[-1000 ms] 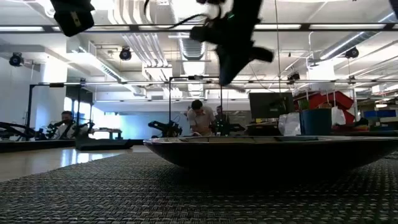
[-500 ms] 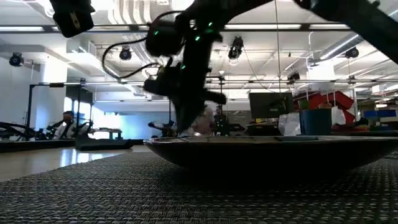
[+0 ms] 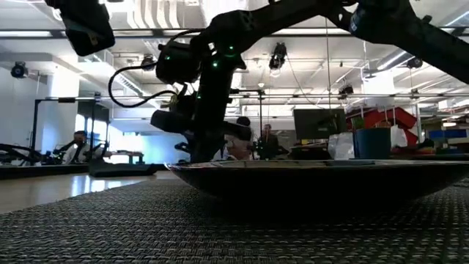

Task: Set table place
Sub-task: Move the blue fork to the top left of the table, then adjust the folded black napkin on the table

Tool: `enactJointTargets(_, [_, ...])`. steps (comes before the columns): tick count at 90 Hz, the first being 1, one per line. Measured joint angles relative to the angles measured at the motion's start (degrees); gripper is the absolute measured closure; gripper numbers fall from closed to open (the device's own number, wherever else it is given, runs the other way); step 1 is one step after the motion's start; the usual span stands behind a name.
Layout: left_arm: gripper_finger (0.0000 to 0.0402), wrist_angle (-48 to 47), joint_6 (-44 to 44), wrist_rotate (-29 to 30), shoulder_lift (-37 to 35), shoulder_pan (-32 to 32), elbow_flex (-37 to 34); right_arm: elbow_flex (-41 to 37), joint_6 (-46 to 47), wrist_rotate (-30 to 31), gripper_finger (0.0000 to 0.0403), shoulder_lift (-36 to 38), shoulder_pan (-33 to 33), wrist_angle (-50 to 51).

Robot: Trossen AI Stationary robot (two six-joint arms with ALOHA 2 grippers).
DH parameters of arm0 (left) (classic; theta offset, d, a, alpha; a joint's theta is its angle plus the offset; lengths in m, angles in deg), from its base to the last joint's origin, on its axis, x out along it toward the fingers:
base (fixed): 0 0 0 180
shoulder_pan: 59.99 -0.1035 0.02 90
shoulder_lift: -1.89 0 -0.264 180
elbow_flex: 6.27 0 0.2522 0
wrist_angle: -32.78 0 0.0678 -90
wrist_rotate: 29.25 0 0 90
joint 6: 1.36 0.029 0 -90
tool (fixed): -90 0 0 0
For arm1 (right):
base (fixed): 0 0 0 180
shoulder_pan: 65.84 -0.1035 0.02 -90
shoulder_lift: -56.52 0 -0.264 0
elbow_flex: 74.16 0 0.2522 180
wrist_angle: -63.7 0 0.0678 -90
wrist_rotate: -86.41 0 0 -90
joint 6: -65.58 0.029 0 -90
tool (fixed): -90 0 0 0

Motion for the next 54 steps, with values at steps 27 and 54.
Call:
enactJointTargets(27, [0.0364, 0.09, 0.61, -0.04, 2.70, -0.01, 0.00, 0.03, 0.22, 0.27, 0.0346, 0.97, 0.63, 0.29])
enactJointTargets(54, [0.0365, -0.64, 5.03, 6.32, 4.20, -0.01, 0.00, 0.03, -3.90, 4.16, 0.0308, 5.20, 1.57, 5.86])
